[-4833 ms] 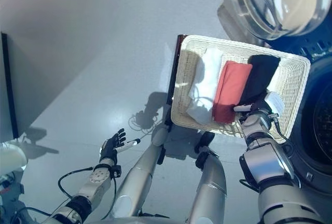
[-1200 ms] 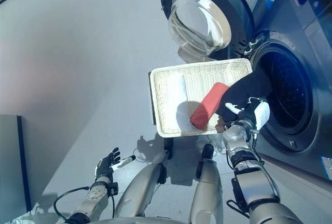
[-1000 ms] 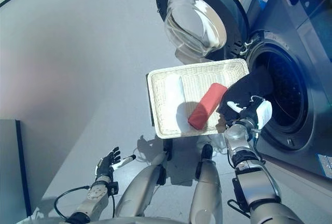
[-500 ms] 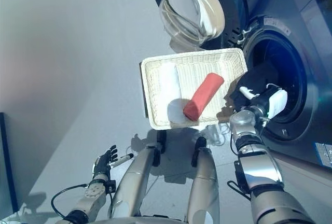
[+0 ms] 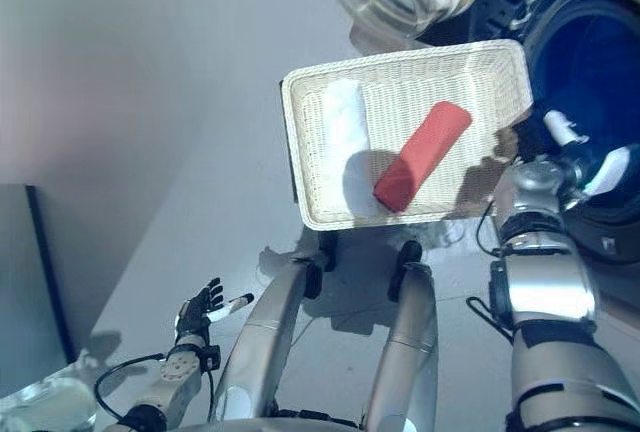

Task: Pick up the clothes and place them into the washing machine

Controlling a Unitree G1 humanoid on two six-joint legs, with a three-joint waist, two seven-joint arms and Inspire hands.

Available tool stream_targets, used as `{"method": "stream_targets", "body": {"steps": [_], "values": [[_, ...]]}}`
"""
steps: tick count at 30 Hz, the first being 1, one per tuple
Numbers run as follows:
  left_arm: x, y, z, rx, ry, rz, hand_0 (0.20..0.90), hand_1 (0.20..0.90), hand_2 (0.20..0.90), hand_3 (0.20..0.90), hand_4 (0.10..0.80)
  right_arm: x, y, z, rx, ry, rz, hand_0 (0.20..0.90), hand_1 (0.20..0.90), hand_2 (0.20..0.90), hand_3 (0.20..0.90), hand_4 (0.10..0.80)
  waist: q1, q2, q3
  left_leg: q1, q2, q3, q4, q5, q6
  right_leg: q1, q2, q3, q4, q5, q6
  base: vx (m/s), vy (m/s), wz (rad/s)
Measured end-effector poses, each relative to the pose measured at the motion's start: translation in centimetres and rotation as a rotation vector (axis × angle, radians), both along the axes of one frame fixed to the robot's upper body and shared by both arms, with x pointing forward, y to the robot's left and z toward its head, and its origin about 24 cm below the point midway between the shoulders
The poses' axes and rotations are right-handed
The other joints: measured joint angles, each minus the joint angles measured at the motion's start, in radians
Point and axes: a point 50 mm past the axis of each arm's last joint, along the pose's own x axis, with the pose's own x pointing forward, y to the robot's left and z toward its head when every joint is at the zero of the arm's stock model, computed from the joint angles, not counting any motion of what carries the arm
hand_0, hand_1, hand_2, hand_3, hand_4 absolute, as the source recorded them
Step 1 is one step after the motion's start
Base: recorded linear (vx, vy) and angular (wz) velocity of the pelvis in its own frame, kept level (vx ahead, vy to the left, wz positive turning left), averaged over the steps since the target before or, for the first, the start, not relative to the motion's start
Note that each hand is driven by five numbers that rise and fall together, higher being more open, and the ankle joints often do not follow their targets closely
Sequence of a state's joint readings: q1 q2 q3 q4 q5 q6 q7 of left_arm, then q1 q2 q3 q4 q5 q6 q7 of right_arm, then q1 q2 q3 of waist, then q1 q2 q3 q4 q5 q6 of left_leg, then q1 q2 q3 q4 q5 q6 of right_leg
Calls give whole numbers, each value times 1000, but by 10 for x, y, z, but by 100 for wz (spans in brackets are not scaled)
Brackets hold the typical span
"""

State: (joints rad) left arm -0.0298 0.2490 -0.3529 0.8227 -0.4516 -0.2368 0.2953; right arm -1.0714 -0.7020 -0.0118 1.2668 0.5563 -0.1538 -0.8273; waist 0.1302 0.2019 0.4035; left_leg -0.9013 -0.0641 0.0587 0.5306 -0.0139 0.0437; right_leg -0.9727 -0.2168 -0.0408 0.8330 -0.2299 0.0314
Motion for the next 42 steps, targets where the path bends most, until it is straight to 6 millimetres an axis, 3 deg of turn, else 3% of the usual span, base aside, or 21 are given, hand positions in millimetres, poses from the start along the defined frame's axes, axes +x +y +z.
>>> {"method": "stream_targets", "body": {"steps": [1,4,7,11,19,20,21,22,30,37,42], "values": [[0,-3,1,-12,-12,-5,900,900,900,900,800,-1,-3,17,57,-140,-10,200,200,200,200,300,-3,16,-5,0,-10,4,-19,10,4,-12,-9,0,0,0,9,30,-22,13],[6,-10,6,-42,-49,-13,900,900,900,900,800,-5,-5,59,73,-349,-36,200,200,200,200,300,-2,67,-9,-2,-22,0,-32,18,13,-18,-20,4,2,-7,15,48,-23,13],[9,-11,9,-47,-66,-15,900,900,900,900,800,-10,-7,85,40,-435,-51,200,200,200,200,300,8,81,-18,4,-25,0,-43,17,13,-17,-23,4,0,-13,15,65,-12,3],[14,-14,14,-57,-96,-28,900,900,900,900,800,-37,-26,140,-47,-549,-136,200,200,200,200,300,22,87,-23,13,-39,-1,-63,20,17,-18,-33,11,-3,-16,20,56,8,4],[19,-19,21,-58,-140,-55,900,900,900,900,800,-46,-36,151,-115,-473,-179,200,200,200,200,300,16,89,-25,41,-73,0,-133,52,31,-22,-49,38,-24,-4,43,4,9,2],[19,-19,22,-58,-146,-55,900,900,900,900,800,-46,-37,151,-115,-476,-173,351,351,351,351,408,17,89,-25,40,-74,3,-137,54,33,-24,-48,43,-28,-1,47,0,0,0],[20,-19,22,-58,-147,-55,900,900,900,900,800,-47,-37,153,-116,-485,-170,458,458,458,458,484,17,89,-25,40,-76,7,-142,56,36,-28,-48,49,-31,2,51,-22,24,-7],[19,-19,22,-58,-147,-55,900,900,900,900,800,-47,-36,155,-114,-497,-164,900,900,900,900,800,17,89,-25,42,-77,14,-149,59,39,-30,-48,54,-34,5,55,-26,10,-10],[20,-20,22,-61,-148,-58,900,900,900,900,800,-43,-38,152,-36,-597,-55,900,900,900,900,800,22,90,-25,63,-91,20,-167,64,44,-27,-52,79,-38,11,65,-14,13,-5],[19,-19,19,-58,-133,-55,900,900,900,900,800,-38,-39,140,-2,-596,-36,900,900,900,900,800,21,93,-27,78,-83,12,-170,71,43,-1,-46,67,-57,26,62,-54,3,-2],[16,-18,14,-64,-105,-41,900,900,900,900,800,-18,-23,106,66,-589,24,900,900,900,900,800,5,94,-30,129,-72,-3,-207,84,40,58,-31,53,-107,45,65,-12,-30,-8]]}}
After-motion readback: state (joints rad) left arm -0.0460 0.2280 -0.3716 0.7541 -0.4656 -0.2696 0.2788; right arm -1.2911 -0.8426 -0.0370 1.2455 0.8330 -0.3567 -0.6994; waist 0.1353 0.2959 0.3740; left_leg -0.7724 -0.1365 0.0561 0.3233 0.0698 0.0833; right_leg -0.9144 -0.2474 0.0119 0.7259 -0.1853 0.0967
